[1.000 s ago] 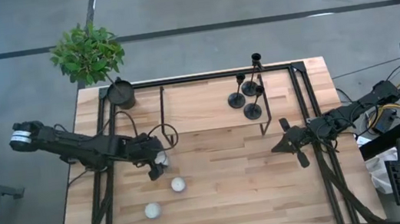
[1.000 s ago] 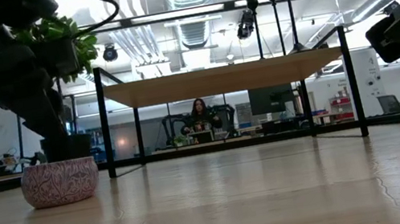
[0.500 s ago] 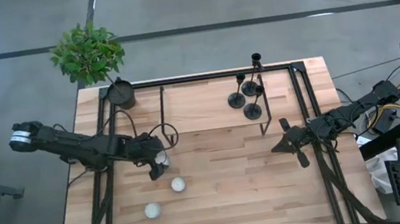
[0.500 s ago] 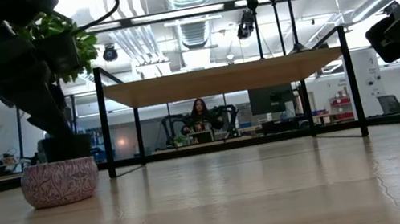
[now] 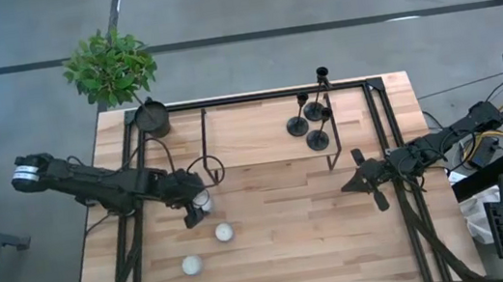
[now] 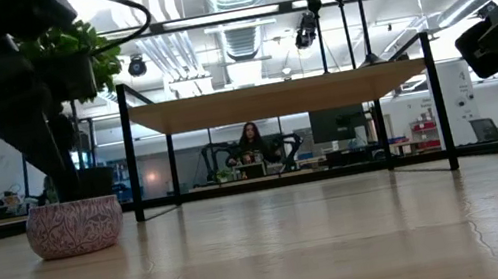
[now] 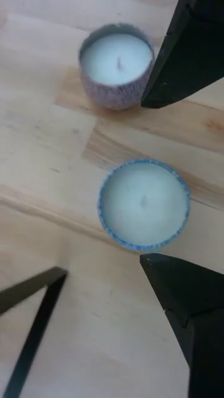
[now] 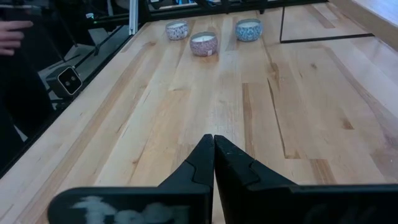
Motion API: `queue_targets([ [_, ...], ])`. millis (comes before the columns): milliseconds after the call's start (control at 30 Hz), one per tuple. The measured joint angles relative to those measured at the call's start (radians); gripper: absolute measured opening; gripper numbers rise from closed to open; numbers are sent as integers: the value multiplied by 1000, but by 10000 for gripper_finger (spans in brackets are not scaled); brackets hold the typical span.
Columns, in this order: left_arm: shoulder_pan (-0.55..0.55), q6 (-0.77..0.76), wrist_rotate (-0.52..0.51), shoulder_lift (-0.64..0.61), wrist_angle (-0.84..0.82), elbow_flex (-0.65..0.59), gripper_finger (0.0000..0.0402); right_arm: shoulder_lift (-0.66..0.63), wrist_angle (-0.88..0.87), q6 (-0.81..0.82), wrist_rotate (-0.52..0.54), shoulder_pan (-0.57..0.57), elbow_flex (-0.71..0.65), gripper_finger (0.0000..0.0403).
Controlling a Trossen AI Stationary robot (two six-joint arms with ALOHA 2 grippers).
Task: Pick & Place candle stick holders
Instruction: Put the blue scented candle on the shelf
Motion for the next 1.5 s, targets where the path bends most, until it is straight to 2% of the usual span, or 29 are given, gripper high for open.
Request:
queue_targets([
  [467,0,78,-10,106,37,0,399,0,0,0,0,0,0,8],
  [1233,0,105,-22,248,112,-1,398,0,0,0,0,0,0,8],
  [1500,0,96,-36,239,113,-1,362,0,0,0,0,0,0,8],
])
